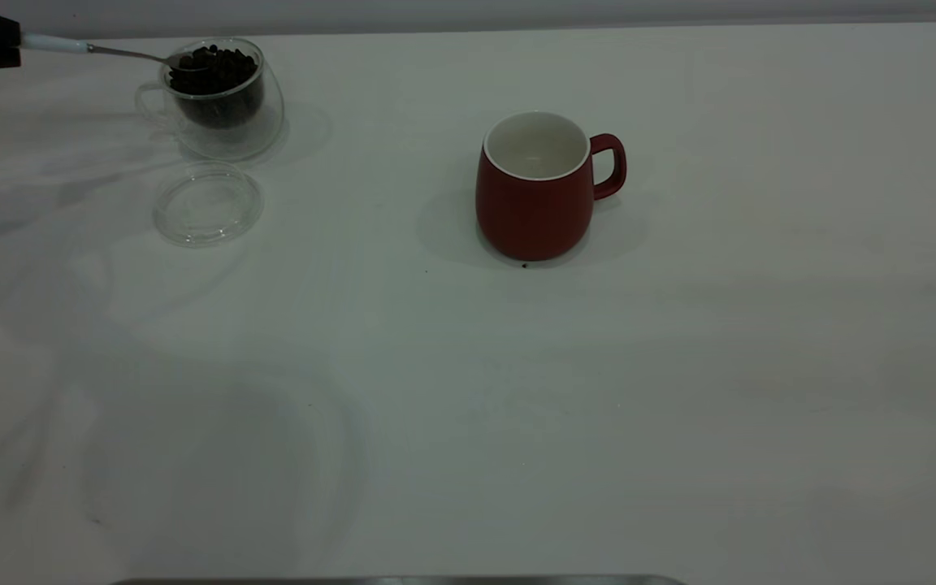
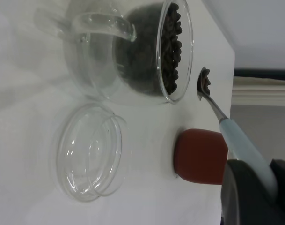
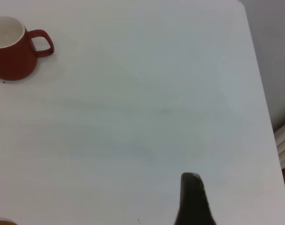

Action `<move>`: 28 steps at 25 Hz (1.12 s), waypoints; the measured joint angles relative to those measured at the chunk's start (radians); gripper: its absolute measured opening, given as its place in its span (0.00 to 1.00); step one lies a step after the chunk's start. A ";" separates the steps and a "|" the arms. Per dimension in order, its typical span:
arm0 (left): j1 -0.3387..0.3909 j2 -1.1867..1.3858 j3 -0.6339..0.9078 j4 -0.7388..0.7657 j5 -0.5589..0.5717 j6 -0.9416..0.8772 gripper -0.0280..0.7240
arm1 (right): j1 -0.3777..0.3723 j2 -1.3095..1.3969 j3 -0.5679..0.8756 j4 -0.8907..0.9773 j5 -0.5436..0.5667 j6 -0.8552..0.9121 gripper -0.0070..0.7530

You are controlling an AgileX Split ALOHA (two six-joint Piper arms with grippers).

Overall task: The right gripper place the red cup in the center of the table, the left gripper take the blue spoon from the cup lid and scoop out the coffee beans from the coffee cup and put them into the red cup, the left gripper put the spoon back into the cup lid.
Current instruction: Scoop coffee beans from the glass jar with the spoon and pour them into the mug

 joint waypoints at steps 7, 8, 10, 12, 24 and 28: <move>-0.008 0.000 0.000 -0.044 0.001 0.000 0.20 | 0.000 0.000 0.000 0.000 0.000 0.000 0.73; -0.014 0.000 0.000 -0.044 0.001 -0.001 0.20 | 0.000 0.000 0.000 0.000 0.000 0.000 0.73; -0.036 0.000 0.000 -0.044 0.001 -0.011 0.20 | 0.000 0.000 0.000 0.000 0.000 0.000 0.73; -0.063 0.000 0.000 -0.044 0.001 -0.014 0.20 | 0.000 0.000 0.000 0.000 0.000 0.000 0.73; -0.231 0.000 0.000 -0.044 0.001 -0.024 0.20 | 0.000 0.000 0.000 0.000 0.000 0.000 0.73; -0.283 0.000 0.000 -0.044 0.001 -0.027 0.20 | 0.000 0.000 0.000 0.000 0.000 0.000 0.73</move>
